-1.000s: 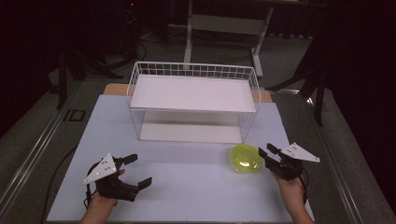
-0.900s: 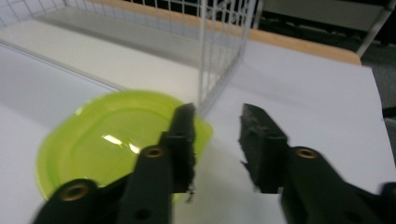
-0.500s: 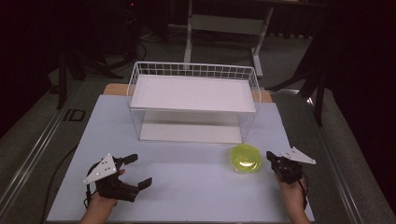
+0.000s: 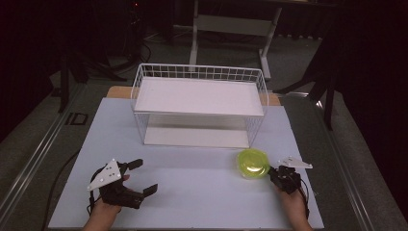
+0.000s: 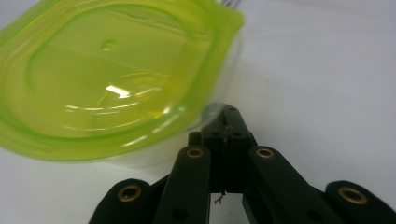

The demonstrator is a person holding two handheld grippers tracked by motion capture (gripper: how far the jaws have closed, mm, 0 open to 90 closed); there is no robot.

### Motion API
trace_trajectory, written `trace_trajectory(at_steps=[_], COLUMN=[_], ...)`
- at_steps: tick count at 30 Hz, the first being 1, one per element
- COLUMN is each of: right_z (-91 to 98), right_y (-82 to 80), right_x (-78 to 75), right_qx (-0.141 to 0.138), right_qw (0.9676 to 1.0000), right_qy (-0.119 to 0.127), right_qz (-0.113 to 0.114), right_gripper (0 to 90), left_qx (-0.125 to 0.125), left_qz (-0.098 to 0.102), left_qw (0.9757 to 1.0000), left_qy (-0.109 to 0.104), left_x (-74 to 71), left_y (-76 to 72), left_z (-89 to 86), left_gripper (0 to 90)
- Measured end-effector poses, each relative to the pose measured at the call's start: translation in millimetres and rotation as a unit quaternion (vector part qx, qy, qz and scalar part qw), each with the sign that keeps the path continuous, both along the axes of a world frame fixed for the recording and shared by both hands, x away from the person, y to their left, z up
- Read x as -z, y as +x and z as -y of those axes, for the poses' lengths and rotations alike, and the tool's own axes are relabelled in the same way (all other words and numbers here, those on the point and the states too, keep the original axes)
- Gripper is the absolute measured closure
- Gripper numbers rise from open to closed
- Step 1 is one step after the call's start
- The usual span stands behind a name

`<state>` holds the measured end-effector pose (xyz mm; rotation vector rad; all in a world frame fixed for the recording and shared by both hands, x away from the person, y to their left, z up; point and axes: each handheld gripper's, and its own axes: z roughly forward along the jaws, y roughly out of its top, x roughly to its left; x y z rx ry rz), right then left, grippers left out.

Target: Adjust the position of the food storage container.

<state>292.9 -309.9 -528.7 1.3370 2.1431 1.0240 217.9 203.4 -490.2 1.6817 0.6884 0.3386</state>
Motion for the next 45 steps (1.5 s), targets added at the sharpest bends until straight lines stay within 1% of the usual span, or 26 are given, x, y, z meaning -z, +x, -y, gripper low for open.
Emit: trace_trajectory(at_steps=[2, 7, 8, 10, 12, 15, 16, 19, 22, 24, 27, 28, 31, 34, 37, 38, 40, 42, 45], right_z=[-2.8, -8.7, -11.4, -15.1, -20.8, -25.8, -31.6, -41.1, -49.1, -54.1, -61.8, -65.1, -76.7, -88.5, -99.0, -102.2, -106.3, -107.7, -103.4], right_y=[0.0, 1.4, 1.3, 1.7, 2.5, 3.2, 4.0, 6.1, 8.0, 9.7, 13.8, 15.2, 18.3, 20.8, 23.1, 23.5, 24.9, 25.8, 23.8], right_x=[0.5, 1.5, 1.5, 1.9, 3.0, 4.3, 4.6, 3.8, 4.1, 3.9, 1.5, 1.0, 1.2, 2.9, 3.8, 3.8, 4.0, 3.7, 1.5], right_qx=[-0.005, -0.015, -0.019, -0.026, -0.035, -0.044, -0.055, -0.068, -0.076, -0.08, -0.084, -0.088, -0.098, -0.107, -0.116, -0.118, -0.123, -0.124, -0.123], right_qw=[1.0, 0.9998, 0.9998, 0.9996, 0.9993, 0.999, 0.9984, 0.9976, 0.9969, 0.9966, 0.9962, 0.9958, 0.9949, 0.9937, 0.9926, 0.9925, 0.9918, 0.9918, 0.9921], right_qy=[-0.002, 0.007, 0.004, 0.007, 0.001, 0.003, 0.001, -0.002, 0.003, 0.001, 0.006, 0.011, 0.012, 0.019, 0.02, 0.016, 0.018, 0.015, 0.009], right_qz=[-0.002, -0.007, -0.007, -0.011, -0.012, -0.012, -0.013, -0.013, -0.02, -0.019, -0.019, -0.021, -0.022, -0.026, -0.028, -0.026, -0.028, -0.029, -0.025], right_gripper=[89.9, 90.0, 90.0, 89.9, 89.9, 90.0, 90.0, 90.0, 89.9, 90.0, 90.0, 90.0, 90.0, 90.0, 90.0, 90.0, 89.9, 90.0, 90.0], left_qx=[0.0, 0.0, 0.0, 0.0, 0.0, 0.0, 0.0, 0.0, 0.001, 0.002, 0.002, 0.003, 0.003, 0.004, 0.004, 0.004, 0.004, 0.003, 0.002], left_qz=[0.0, -0.001, -0.001, -0.001, -0.001, -0.001, -0.001, -0.001, -0.001, -0.001, -0.002, -0.001, -0.001, -0.002, -0.002, -0.002, -0.002, -0.002, -0.002], left_qw=[1.0, 1.0, 1.0, 1.0, 1.0, 1.0, 1.0, 1.0, 1.0, 1.0, 1.0, 1.0, 1.0, 1.0, 1.0, 1.0, 1.0, 1.0, 1.0], left_qy=[0.001, 0.001, 0.002, 0.001, 0.001, 0.002, 0.001, 0.002, 0.003, 0.003, 0.002, 0.003, 0.004, 0.003, 0.004, 0.003, 0.004, 0.005, 0.003], left_x=[0.2, 0.3, 0.3, 0.2, 0.2, 0.2, 0.2, 0.5, 0.6, 0.6, 0.6, 0.4, 0.5, 0.9, 1.0, 1.0, 0.8, 0.6, 0.7], left_y=[0.1, 0.0, 0.0, 0.1, -0.1, -0.4, -0.3, 0.1, 0.1, 0.3, 0.5, 0.4, 0.5, 1.0, 1.1, 1.0, 0.7, 0.5, 0.5], left_z=[0.1, 1.2, 1.2, 1.4, 1.5, 1.4, 1.3, 1.4, 1.7, 1.8, 1.9, 2.1, 2.4, 2.5, 2.6, 2.5, 2.4, 2.3, 2.1], left_gripper=[1.3, 1.3, 1.3, 1.3, 1.3, 1.3, 1.3, 1.3, 1.3, 1.3, 1.3, 1.3, 1.3, 1.3, 1.3, 1.3, 1.3, 1.3, 1.3])
